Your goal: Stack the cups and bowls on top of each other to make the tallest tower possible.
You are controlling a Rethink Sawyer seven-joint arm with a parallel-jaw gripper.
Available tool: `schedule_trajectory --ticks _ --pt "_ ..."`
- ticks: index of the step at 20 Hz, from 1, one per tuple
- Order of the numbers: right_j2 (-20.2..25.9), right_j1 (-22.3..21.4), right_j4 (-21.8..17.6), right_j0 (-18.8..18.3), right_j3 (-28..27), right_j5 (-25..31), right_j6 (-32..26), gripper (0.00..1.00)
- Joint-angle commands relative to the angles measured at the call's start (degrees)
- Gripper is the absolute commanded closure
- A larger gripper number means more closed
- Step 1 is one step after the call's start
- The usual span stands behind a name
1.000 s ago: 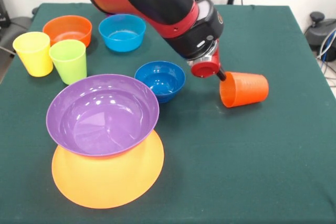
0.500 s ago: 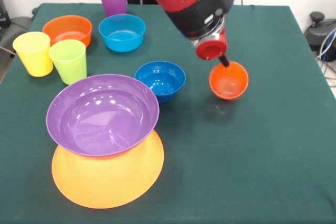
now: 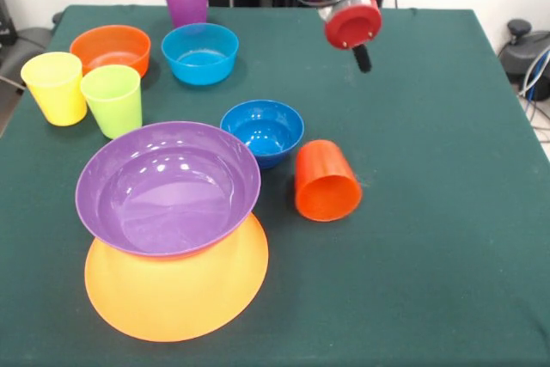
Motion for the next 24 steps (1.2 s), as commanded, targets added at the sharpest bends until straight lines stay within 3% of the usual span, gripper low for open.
schedule_trajectory --ticks 1,5,9,10,17,24 --pt "-6.3 -4.3 -8.3 3.3 -7.7 1.0 0.5 1.00" --pt "-7.0 -5.5 -8.2 3.4 -9.3 4.6 1.0 1.00" --pt "-9.0 -3.9 -8.8 5.7 -11.7 8.0 3.0 1.00" --pt "-9.2 -3.6 -8.9 6.0 -11.8 7.9 2.3 0.00" --pt "-11.3 0.2 -9.1 8.4 -17.1 3.6 3.5 0.00" --pt "-11.7 0.5 -5.9 8.9 -17.9 6.7 4.0 0.00"
